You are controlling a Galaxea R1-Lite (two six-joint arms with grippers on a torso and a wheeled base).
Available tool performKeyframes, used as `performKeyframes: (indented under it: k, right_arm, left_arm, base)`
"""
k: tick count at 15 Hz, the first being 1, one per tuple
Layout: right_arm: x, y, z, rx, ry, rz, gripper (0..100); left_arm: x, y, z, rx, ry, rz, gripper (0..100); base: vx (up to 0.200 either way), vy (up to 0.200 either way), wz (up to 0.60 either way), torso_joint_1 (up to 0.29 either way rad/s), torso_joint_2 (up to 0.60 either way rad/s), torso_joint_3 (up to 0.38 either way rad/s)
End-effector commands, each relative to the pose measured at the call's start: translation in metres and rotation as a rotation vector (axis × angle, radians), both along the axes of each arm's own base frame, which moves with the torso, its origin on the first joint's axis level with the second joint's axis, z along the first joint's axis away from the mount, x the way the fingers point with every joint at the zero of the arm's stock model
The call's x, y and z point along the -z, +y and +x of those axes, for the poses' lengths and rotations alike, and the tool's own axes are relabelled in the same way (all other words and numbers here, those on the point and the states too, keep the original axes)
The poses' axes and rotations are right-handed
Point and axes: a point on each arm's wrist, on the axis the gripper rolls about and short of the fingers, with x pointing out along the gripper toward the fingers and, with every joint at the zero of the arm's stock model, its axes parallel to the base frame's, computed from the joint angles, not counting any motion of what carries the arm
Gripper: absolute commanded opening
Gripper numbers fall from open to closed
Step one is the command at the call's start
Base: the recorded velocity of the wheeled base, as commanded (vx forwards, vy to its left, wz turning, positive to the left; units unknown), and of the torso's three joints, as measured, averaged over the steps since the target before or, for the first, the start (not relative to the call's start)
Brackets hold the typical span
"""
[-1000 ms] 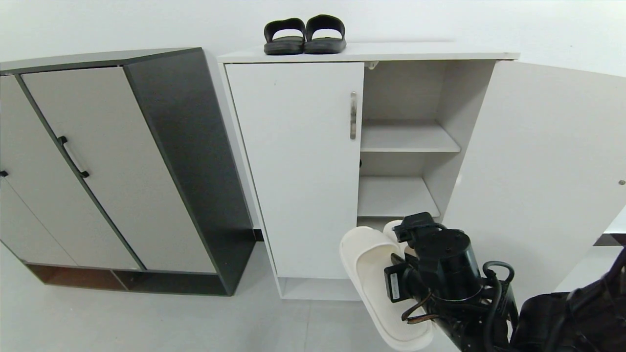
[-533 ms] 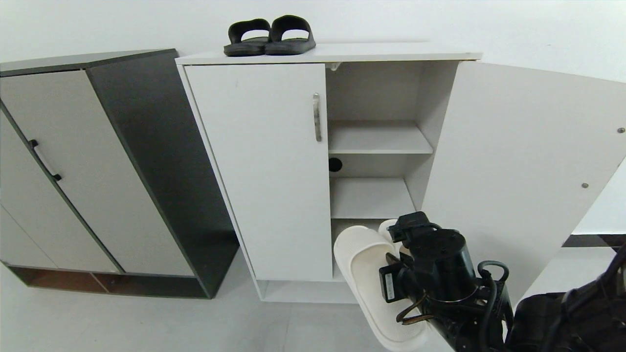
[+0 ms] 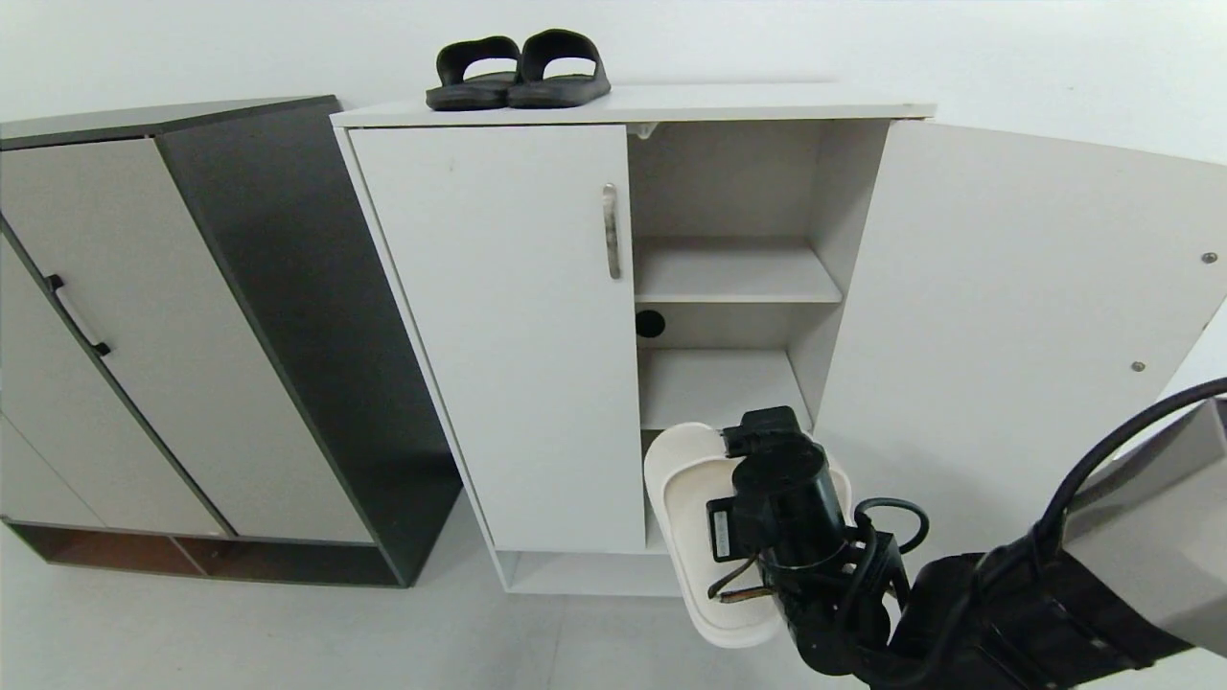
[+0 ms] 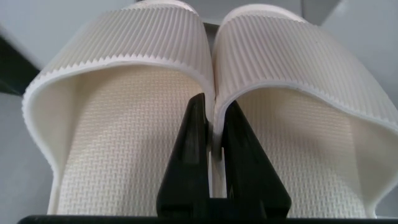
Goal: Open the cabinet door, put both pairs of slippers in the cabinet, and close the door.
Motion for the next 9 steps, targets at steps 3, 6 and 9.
performKeyframes:
  k: [3,6,9]
  right_arm:
    - [0.019,0.015,0.011,0.007,0.019,0.003,0]
    - [0.027,0.016,0.015,0.012,0.03,-0.008,0]
    - [0.03,0.016,0.018,0.022,0.033,-0.003,0]
  left_arm:
    - [0.0,0.0,0.0,0.002,0.004,0.002,0]
    - [0.0,0.0,0.0,0.002,0.004,0.0,0]
    - [0.0,0.0,0.0,0.002,0.002,0.0,0]
  base:
    - [0.0,0.0,0.0,0.0,0.0,0.0]
    - [0.0,0.0,0.0,0.0,0.0,0.0]
    - [0.0,0.0,0.0,0.0,0.0,0.0]
